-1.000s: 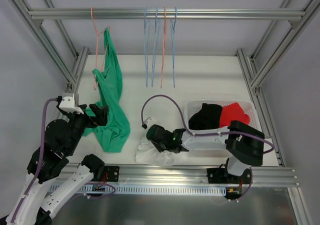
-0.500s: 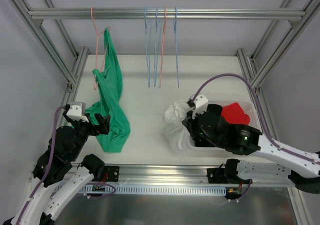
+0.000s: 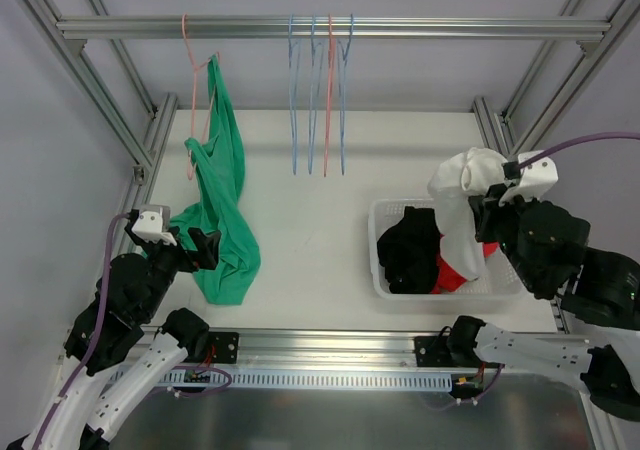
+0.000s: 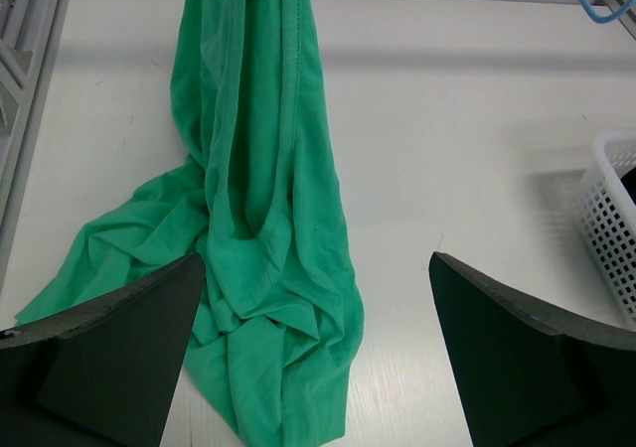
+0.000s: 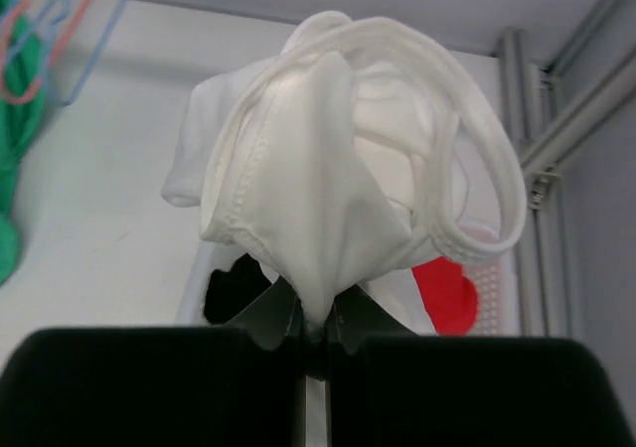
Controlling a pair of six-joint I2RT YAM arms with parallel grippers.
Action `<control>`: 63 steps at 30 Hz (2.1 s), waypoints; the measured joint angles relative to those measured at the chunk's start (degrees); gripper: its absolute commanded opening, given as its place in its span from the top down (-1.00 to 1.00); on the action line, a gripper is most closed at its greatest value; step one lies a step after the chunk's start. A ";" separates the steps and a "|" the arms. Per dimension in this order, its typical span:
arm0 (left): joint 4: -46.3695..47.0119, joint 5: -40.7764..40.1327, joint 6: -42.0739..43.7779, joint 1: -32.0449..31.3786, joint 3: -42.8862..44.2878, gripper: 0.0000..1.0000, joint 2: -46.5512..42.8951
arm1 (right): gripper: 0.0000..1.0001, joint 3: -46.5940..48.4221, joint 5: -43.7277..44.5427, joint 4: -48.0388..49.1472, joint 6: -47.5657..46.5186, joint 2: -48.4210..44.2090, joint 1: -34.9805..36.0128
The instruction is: Remove the tank top from the hanger
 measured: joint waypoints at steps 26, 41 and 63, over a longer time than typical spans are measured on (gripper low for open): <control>-0.04 1.99 -0.20 0.02 -0.07 -0.97 -0.92 | 0.47 -49.75 -28.41 22.47 10.23 12.22 -46.05; -0.68 -1.66 -2.99 5.95 2.23 -0.97 2.16 | -0.99 -32.79 -26.86 11.63 10.97 1.53 -46.16; -1.68 8.85 0.83 16.55 -1.16 -0.97 -4.42 | -0.99 -14.38 -26.29 -9.92 -7.15 -17.77 -46.16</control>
